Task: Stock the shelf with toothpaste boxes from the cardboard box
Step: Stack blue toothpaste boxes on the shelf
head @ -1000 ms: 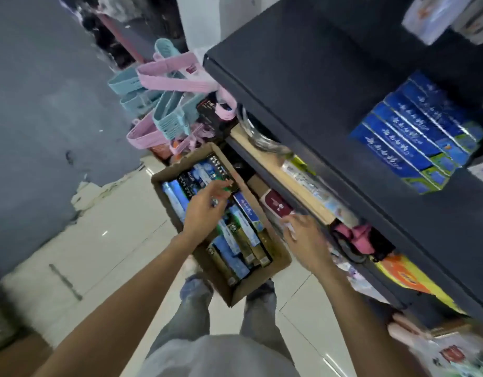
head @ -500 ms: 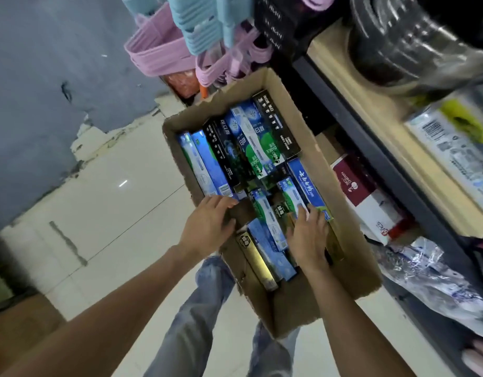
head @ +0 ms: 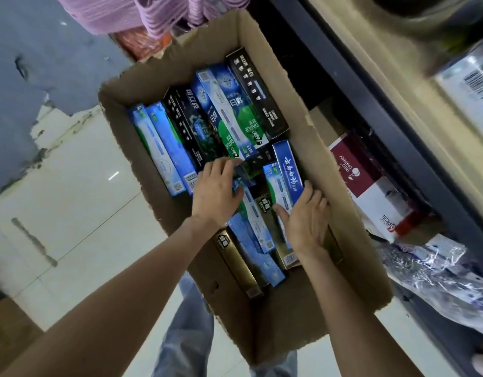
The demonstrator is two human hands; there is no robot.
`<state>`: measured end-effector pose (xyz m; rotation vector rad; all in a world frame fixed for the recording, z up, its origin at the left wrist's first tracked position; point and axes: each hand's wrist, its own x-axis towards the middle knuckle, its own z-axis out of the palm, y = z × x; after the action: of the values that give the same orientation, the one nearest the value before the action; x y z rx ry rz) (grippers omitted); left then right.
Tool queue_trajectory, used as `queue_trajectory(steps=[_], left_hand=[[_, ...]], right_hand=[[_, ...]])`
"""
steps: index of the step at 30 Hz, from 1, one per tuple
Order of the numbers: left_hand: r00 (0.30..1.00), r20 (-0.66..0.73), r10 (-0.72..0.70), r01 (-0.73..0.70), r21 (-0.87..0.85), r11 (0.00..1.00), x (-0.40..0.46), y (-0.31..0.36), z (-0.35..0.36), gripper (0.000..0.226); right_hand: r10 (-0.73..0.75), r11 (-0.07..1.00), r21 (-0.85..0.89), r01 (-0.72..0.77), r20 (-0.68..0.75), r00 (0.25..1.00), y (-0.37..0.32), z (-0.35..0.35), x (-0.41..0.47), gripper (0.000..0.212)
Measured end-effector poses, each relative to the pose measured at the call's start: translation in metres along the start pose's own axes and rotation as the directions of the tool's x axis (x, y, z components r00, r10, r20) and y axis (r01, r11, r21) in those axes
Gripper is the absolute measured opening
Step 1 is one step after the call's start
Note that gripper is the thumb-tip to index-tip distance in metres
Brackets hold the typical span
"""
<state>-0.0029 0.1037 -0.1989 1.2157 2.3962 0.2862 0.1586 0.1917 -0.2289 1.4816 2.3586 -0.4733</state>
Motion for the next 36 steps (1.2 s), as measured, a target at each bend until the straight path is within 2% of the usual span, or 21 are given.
queue_trajectory(steps=[3,6,9,11,13,16,18,20,22,23,25,27,29,31,33,34,36], left_hand=[[0.999,0.033,-0.025,0.02,0.12,0.993,0.007,-0.011,-0.016,0.052],[0.996,0.092,-0.013,-0.018,0.326,0.945,0.007,-0.03,-0.035,0.057],[0.992,0.127,-0.011,-0.047,0.444,0.895,0.003,-0.051,-0.056,0.056],[0.985,0.17,-0.029,-0.059,0.489,0.87,0.002,-0.064,-0.066,0.055],[0.982,0.184,-0.034,-0.066,0.515,0.855,0.004,-0.074,-0.07,0.056],[0.979,0.199,0.032,-0.133,0.519,0.845,0.011,-0.077,-0.075,0.066],[0.948,0.303,0.1,-0.25,0.507,0.825,0.016,-0.071,-0.074,0.07],[0.874,0.464,0.142,-0.409,0.546,0.731,0.018,-0.063,-0.068,0.071],[0.804,0.583,0.117,-0.529,0.611,0.589,0.015,-0.061,-0.058,0.075],[0.791,0.603,0.102,-0.556,0.64,0.53,0.014,-0.061,-0.054,0.075],[0.801,0.586,0.123,-0.561,0.663,0.496,0.014,-0.061,-0.052,0.065],[0.814,0.543,0.205,-0.56,0.64,0.526,0.016,-0.063,-0.056,0.051],[0.806,0.487,0.335,-0.583,0.554,0.594,0.013,-0.068,-0.069,0.046],[0.79,0.353,0.501,-0.612,0.414,0.674,0.01,-0.073,-0.089,0.05],[0.786,0.182,0.591,-0.618,0.236,0.75,0.005,-0.073,-0.113,0.054],[0.802,0.099,0.59,-0.598,0.132,0.791,0.002,-0.069,-0.129,0.051],[0.898,-0.005,0.439,-0.434,-0.163,0.886,-0.004,-0.048,-0.166,0.044]], right_hand=[[0.048,0.994,0.095,-0.06,0.129,0.991,-0.002,-0.002,0.006,0.077],[0.101,0.935,0.311,-0.169,0.223,0.97,-0.003,-0.002,0.007,0.066],[0.083,0.926,0.332,-0.177,0.279,0.957,0.003,-0.007,-0.001,0.05],[0.089,0.954,0.247,-0.169,0.305,0.948,0.007,-0.018,-0.011,0.041],[0.108,0.953,0.24,-0.184,0.298,0.949,0.011,-0.032,-0.028,0.041],[0.098,0.896,0.397,-0.198,0.259,0.961,0.013,-0.053,-0.06,0.041],[0.084,0.823,0.523,-0.222,0.274,0.958,0.009,-0.064,-0.073,0.039],[0.07,0.767,0.59,-0.251,0.311,0.948,0.002,-0.07,-0.077,0.036],[0.05,0.746,0.61,-0.267,0.349,0.936,-0.005,-0.071,-0.074,0.034],[0.038,0.741,0.618,-0.264,0.354,0.934,-0.008,-0.07,-0.071,0.034],[0.016,0.72,0.647,-0.252,0.347,0.938,-0.014,-0.069,-0.066,0.032],[0.014,0.647,0.712,-0.274,0.348,0.938,-0.017,-0.071,-0.064,0.028],[0.032,0.547,0.776,-0.313,0.354,0.935,-0.019,-0.078,-0.067,0.024],[0.048,0.481,0.814,-0.326,0.347,0.937,-0.02,-0.091,-0.073,0.023],[0.055,0.456,0.82,-0.347,0.363,0.93,-0.019,-0.108,-0.081,0.025],[0.058,0.451,0.821,-0.35,0.364,0.93,-0.019,-0.119,-0.087,0.026],[0.064,0.438,0.833,-0.338,0.346,0.936,-0.021,-0.146,-0.099,0.027]])
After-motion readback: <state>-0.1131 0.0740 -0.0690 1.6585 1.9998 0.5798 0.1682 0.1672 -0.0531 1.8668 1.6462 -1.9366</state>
